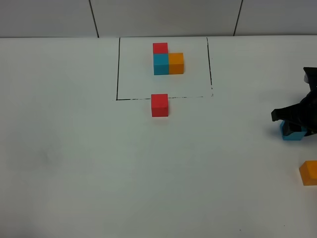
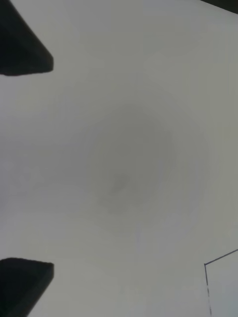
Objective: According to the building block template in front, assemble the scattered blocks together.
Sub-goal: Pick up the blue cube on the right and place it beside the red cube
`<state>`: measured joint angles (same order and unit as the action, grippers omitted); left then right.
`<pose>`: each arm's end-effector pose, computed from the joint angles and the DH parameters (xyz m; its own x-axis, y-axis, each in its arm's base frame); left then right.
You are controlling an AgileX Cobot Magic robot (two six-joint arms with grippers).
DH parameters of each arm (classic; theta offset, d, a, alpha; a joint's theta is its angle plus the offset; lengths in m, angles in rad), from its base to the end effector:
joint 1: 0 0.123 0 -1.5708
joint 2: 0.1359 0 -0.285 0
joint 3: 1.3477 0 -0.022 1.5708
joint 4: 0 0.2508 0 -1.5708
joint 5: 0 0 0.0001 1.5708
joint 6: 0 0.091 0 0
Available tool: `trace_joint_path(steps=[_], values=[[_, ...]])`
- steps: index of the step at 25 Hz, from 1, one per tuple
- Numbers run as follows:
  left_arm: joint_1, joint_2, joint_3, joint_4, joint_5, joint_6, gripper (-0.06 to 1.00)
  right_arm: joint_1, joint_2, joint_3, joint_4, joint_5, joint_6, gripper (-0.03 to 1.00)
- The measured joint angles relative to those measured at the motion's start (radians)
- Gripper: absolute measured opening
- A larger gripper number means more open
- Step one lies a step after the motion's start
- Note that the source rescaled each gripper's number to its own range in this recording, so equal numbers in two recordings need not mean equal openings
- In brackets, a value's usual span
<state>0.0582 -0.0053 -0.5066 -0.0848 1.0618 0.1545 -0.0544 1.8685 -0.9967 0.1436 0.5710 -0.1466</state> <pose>-0.0062 -0.0071 0.2792 -0.4405 0.0871 -0.8935 0.0582 0.9960 0.0684 0.3324 -0.0110 0.1314 -0.9751 0.0276 -0.2200 0.0125 0.9975 0.0699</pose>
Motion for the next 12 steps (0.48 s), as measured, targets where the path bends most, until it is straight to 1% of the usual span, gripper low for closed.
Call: trace_joint_path(steps=[3, 6, 8, 9, 11, 12], values=[[0.0, 0.0, 0.0, 0.0, 0.0, 0.0, 0.71, 0.02, -0.015, 0.0, -0.002, 0.001, 0.027, 0.21], [0.0, 0.0, 0.0, 0.0, 0.0, 0.0, 0.71, 0.095, -0.063, -0.014, -0.005, 0.046, 0.064, 0.21], [0.0, 0.0, 0.0, 0.0, 0.0, 0.0, 0.71, 0.178, -0.103, -0.032, -0.019, 0.097, 0.133, 0.21], [0.0, 0.0, 0.0, 0.0, 0.0, 0.0, 0.71, 0.234, -0.117, -0.045, -0.04, 0.123, 0.19, 0.21], [0.0, 0.0, 0.0, 0.0, 0.0, 0.0, 0.71, 0.369, -0.126, -0.078, -0.112, 0.183, 0.326, 0.21], [0.0, 0.0, 0.0, 0.0, 0.0, 0.0, 0.71, 0.43, -0.124, -0.1, -0.165, 0.216, 0.41, 0.21]])
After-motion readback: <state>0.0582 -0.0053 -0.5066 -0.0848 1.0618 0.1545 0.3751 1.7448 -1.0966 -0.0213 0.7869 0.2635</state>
